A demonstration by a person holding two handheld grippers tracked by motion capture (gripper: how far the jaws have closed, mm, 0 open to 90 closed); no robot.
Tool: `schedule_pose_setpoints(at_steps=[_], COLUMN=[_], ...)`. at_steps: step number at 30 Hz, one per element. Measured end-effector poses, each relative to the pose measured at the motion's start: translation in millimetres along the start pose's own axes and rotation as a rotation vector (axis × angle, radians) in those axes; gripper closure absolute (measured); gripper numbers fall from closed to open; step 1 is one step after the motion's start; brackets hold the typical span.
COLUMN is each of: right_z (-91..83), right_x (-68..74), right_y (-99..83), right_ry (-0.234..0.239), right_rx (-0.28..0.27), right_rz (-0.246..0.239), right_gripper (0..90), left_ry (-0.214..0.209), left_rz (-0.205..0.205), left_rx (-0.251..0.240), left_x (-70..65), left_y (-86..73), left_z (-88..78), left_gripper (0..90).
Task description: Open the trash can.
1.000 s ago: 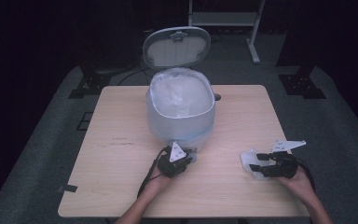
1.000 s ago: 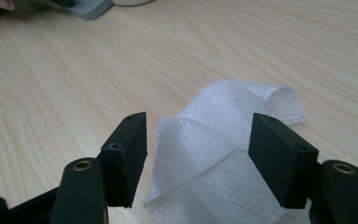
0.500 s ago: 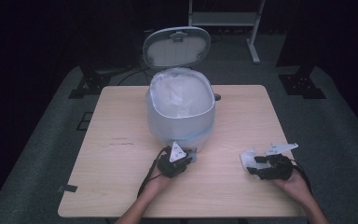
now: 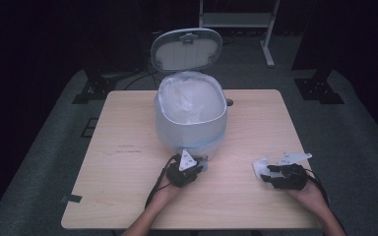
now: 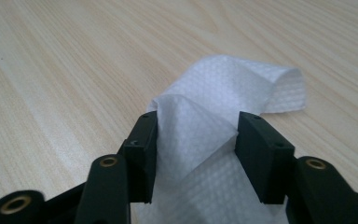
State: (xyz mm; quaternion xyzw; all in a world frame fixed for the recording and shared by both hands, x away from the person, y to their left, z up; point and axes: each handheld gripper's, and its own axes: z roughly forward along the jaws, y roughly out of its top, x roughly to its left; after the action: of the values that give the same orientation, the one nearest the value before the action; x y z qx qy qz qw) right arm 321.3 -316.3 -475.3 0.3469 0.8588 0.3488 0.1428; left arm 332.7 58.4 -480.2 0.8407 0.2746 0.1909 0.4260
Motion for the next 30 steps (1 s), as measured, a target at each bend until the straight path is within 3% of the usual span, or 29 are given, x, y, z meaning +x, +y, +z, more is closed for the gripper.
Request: schedule_pose_setpoints(at_steps=[8, 12, 20, 30], right_z=[0.5, 0.2, -2.0, -16.0], right_x=[1.3, -0.7, -3.8, -5.1], right_y=[3.2, 4.7, 5.1, 15.9], right_ry=[-0.006, 0.024, 0.076, 0.140], right_rx=[0.009, 0.018, 0.013, -0.051], right_rz=[0.008, 0.032, 0.068, 0.096], right_gripper=[71.1, 79.3, 82.6, 82.8], left_ry=[-0.001, -0.001, -0.001, -0.001], left_rz=[0.000, -0.001, -0.001, -0.001], left_rx=[0.000, 0.000, 0.000, 0.000], left_x=[0.1, 0.1, 0.2, 0.2], left_y=[0.0, 0.0, 0.0, 0.0], left_z=[0.0, 0.0, 0.0, 0.0], left_gripper=[75.8, 75.8, 75.8, 75.8])
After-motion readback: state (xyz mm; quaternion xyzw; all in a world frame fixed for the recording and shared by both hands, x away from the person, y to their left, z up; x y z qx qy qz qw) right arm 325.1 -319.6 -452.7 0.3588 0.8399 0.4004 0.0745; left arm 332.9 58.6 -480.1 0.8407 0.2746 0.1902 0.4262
